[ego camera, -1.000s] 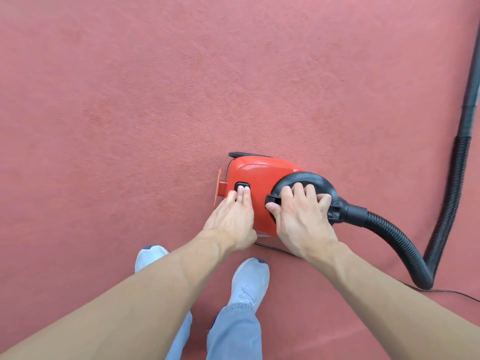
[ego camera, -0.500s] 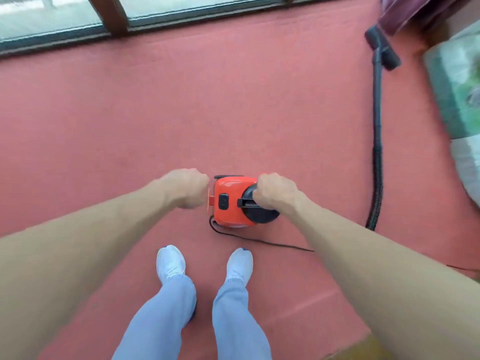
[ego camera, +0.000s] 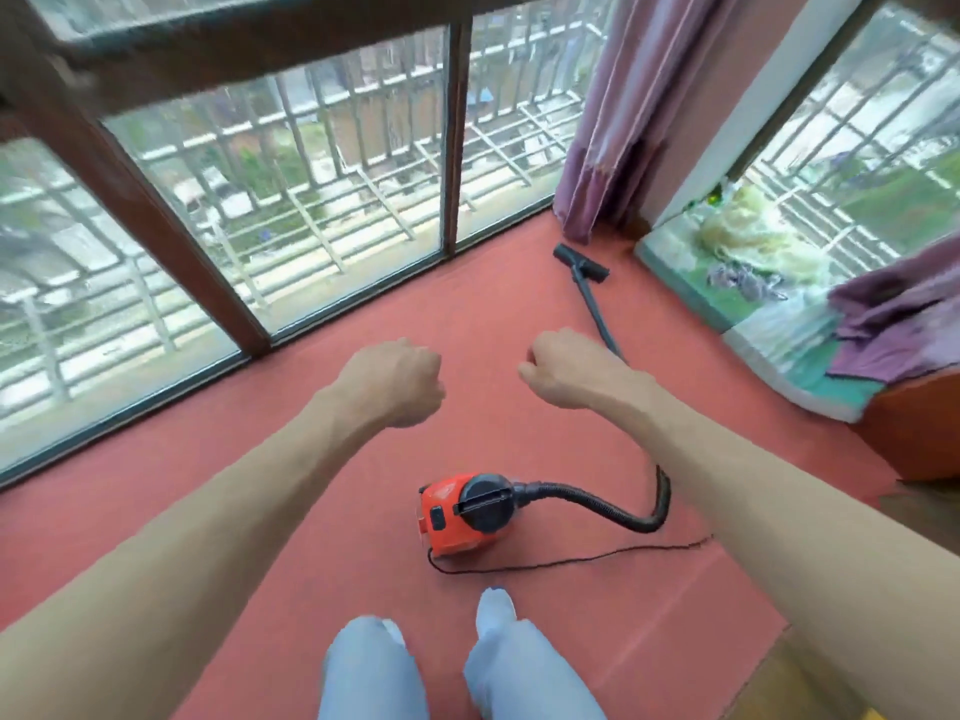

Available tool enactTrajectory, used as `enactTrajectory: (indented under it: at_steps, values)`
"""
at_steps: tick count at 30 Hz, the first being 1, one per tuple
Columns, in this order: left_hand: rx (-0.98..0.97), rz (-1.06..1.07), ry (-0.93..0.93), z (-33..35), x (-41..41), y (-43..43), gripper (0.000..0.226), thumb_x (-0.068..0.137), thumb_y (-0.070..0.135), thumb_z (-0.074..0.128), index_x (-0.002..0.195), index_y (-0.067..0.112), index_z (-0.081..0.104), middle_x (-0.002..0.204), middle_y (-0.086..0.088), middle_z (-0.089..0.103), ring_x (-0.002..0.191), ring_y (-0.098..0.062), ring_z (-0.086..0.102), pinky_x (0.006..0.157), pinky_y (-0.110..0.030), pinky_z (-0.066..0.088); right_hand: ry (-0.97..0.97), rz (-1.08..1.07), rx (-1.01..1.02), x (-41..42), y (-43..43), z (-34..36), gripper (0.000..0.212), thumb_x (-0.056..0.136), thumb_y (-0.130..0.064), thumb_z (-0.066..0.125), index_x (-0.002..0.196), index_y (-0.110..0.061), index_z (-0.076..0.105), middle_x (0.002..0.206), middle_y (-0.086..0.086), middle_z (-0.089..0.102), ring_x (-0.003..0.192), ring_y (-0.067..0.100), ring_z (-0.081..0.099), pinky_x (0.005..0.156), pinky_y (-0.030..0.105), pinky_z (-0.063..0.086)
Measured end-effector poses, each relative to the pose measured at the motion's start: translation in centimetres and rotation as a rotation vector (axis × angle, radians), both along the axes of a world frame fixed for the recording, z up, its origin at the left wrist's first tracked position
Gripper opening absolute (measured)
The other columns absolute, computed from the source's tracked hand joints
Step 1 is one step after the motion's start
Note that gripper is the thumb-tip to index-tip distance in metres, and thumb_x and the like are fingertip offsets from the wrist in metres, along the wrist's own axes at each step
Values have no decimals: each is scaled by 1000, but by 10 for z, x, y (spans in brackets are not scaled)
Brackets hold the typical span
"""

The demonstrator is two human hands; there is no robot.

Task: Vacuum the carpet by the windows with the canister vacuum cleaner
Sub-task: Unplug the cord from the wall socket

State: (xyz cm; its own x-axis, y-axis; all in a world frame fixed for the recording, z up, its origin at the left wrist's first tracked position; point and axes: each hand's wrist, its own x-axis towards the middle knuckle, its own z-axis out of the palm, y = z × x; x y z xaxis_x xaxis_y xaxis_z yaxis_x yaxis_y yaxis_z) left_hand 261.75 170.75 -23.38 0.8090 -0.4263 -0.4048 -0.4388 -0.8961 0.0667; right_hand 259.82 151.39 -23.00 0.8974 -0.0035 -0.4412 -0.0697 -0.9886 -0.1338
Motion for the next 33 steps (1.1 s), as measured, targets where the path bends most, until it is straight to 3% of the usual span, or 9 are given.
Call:
enactTrajectory:
  at_steps: [2,6,12,16,19,22,27,33]
  values:
    - [-70,-4,-96,52,1,0,28,96,26,44,101,10,66,103,-11,68,95,-33,63,71,-32,47,-71,-75,17,-11,-17,47,28,93,-29,43,91,-7,62,108,19,67,100,36,61,77,37,47]
    - [-186,-43,-216,138,-3,3,26,97,33,45,94,15,64,96,-6,66,88,-29,61,68,-33,48,-231,-256,63,-43,-37,133,32,92,-31,45,95,-10,69,101,12,67,94,32,61,81,41,52]
    - [-206,-270,-236,217,-22,-25,30,98,39,47,95,14,64,96,-5,67,86,-25,60,70,-32,48,-346,-385,118,-99,-31,214,24,93,-33,47,92,-19,66,97,4,66,93,24,61,84,41,51]
    - [-237,-445,-251,239,-44,-60,33,98,40,47,102,14,66,104,-4,68,99,-25,61,81,-37,52,-398,-446,76,-138,-37,245,24,94,-33,48,75,-23,58,92,4,64,86,24,58,75,37,47]
    - [-248,-568,-220,250,-65,-87,36,98,45,46,105,15,66,106,-5,67,102,-27,62,85,-38,51,-413,-543,40,-175,-50,257,31,95,-33,50,76,-11,61,82,8,64,77,26,60,63,36,42]
    - [-252,-657,-146,257,-86,-110,39,98,47,49,101,14,68,103,-5,67,98,-27,63,85,-40,53,-405,-628,-17,-215,-65,262,39,95,-37,51,74,-6,61,75,9,62,75,28,60,67,40,47]
    - [-237,-740,-132,265,-124,-149,40,99,47,50,101,12,69,103,-6,68,98,-26,64,84,-37,54,-444,-754,-38,-277,-94,269,40,94,-39,49,87,-4,67,85,10,67,82,29,62,76,44,52]
    - [-253,-831,-181,277,-183,-212,35,100,44,49,106,16,68,100,-6,70,93,-23,65,69,-30,44,-475,-872,-14,-356,-149,267,37,93,-41,48,94,-11,69,88,6,69,82,27,64,76,45,55]
